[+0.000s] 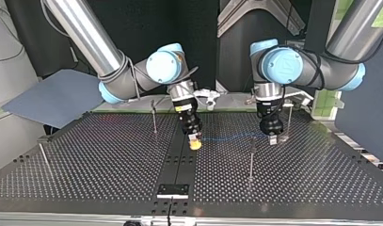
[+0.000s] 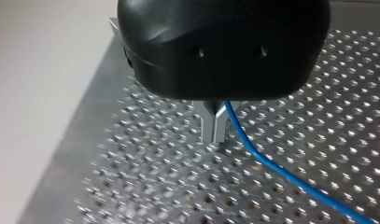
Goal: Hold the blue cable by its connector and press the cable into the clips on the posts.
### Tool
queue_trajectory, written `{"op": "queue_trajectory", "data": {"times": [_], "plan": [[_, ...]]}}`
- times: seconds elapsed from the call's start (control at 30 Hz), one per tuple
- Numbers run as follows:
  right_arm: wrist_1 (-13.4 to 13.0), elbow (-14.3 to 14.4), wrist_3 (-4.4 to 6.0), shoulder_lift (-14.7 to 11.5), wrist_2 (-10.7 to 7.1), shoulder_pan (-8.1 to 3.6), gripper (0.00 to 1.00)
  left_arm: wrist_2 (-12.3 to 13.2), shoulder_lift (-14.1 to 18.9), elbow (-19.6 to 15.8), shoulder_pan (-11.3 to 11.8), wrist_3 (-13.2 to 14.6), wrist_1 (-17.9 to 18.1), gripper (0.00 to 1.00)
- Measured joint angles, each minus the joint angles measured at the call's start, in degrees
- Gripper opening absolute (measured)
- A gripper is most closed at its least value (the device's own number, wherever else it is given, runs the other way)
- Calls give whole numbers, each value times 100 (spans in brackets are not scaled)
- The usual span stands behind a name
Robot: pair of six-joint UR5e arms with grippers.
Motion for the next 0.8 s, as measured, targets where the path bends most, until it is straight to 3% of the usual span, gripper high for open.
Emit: {"op": "queue_trajectory", "data": {"times": [0.33,0.8], "plan": [[51,-73,0,28,-7,-10,0,77,-143,180,169,-87,-9,0],[41,-98,0,56,-7,-91,0,260,-419,748,257,-172,-382,0]]}}
